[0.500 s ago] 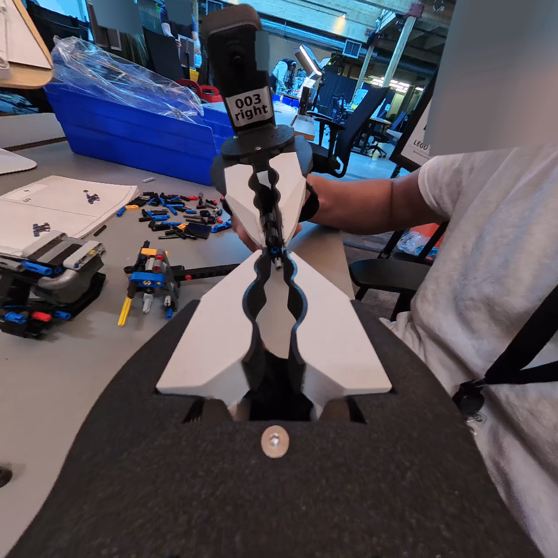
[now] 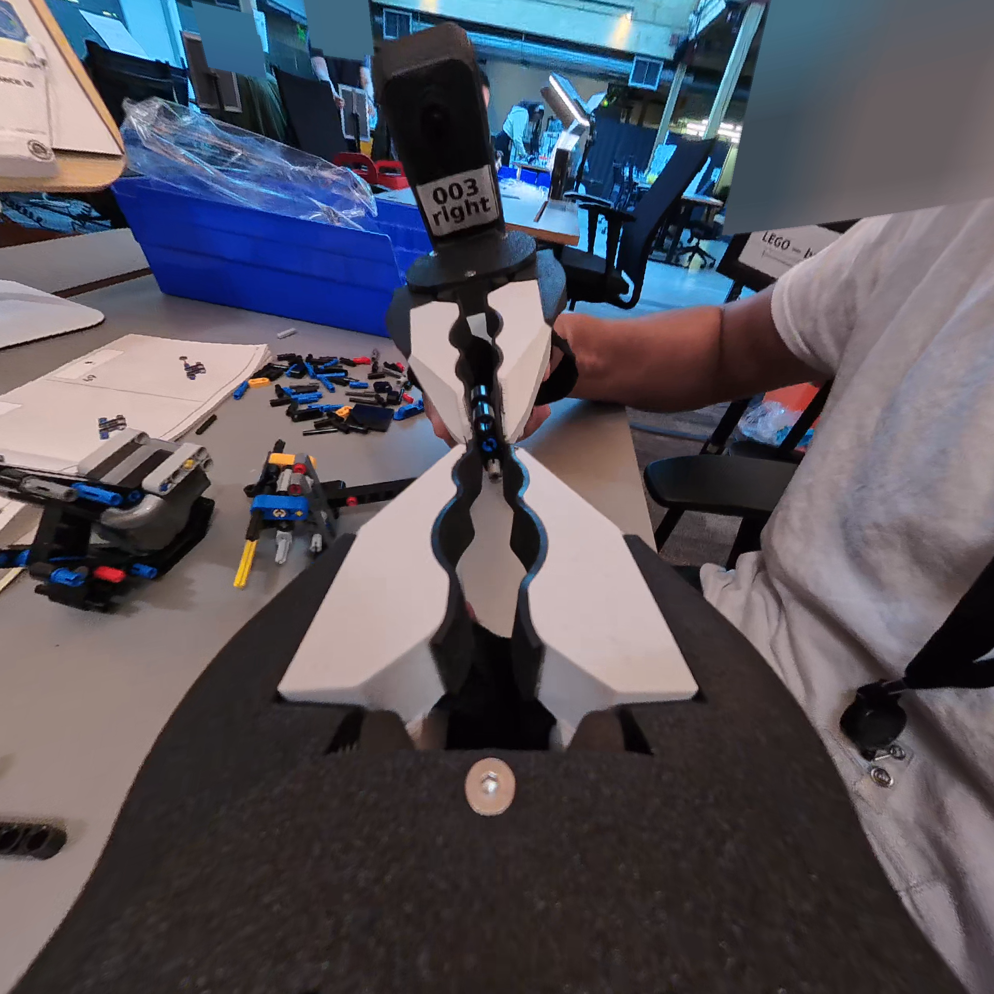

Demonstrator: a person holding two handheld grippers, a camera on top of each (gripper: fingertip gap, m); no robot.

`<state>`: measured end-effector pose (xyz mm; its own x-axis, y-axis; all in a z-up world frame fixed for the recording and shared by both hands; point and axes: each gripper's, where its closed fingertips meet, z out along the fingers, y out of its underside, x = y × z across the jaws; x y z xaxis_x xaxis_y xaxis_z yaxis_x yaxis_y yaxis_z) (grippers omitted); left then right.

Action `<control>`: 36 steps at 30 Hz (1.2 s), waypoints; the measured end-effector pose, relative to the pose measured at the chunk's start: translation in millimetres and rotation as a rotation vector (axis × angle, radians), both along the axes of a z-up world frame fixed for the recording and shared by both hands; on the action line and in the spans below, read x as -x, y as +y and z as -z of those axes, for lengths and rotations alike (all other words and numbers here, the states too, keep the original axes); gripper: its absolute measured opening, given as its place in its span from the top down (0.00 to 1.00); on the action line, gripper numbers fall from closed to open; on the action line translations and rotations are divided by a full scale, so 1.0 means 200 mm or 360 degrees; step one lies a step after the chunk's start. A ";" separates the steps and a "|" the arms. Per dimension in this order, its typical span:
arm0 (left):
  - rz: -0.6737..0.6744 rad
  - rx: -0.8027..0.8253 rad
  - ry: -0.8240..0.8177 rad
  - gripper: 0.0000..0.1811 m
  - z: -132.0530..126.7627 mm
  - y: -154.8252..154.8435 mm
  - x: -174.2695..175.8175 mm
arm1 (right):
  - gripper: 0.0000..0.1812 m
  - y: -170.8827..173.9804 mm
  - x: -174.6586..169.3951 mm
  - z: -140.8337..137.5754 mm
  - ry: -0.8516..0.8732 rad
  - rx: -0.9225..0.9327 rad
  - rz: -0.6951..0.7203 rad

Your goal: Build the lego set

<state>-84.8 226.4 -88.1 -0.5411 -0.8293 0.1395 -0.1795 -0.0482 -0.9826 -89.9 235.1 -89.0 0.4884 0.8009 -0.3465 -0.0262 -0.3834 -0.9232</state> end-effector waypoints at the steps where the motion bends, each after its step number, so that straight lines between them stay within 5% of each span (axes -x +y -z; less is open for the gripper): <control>1: -0.0002 -0.0018 -0.0006 0.97 0.00 0.00 0.00 | 0.97 0.00 0.00 0.00 -0.0023 -0.0006 -0.0004; 16: -0.0148 0.0133 0.0037 0.97 -0.01 0.07 -0.02 | 0.96 0.05 -0.06 -0.05 0.0045 0.0006 0.0101; 23: -0.0413 -0.0710 -0.0059 0.96 0.10 0.09 -0.02 | 0.97 0.05 -0.07 0.01 0.0198 0.0296 0.0048; 29: -0.0543 -0.1023 -0.0063 0.99 0.14 0.12 -0.03 | 0.97 0.07 -0.08 0.05 0.0194 0.0384 0.0079; 32: -0.0509 -0.0926 0.0093 0.99 0.19 0.12 -0.04 | 0.96 0.09 -0.10 0.09 0.0086 0.0342 0.0154; 36: -0.0319 -0.0484 0.0542 0.99 0.31 0.09 -0.03 | 0.90 0.14 -0.28 0.03 -0.0127 0.0110 0.0381</control>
<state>-78.5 243.9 -150.7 -0.3326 -0.9429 0.0163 -0.5092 0.1650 -0.8447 -34.3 263.5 -94.1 0.6893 0.6349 -0.3491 -0.0521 -0.4371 -0.8979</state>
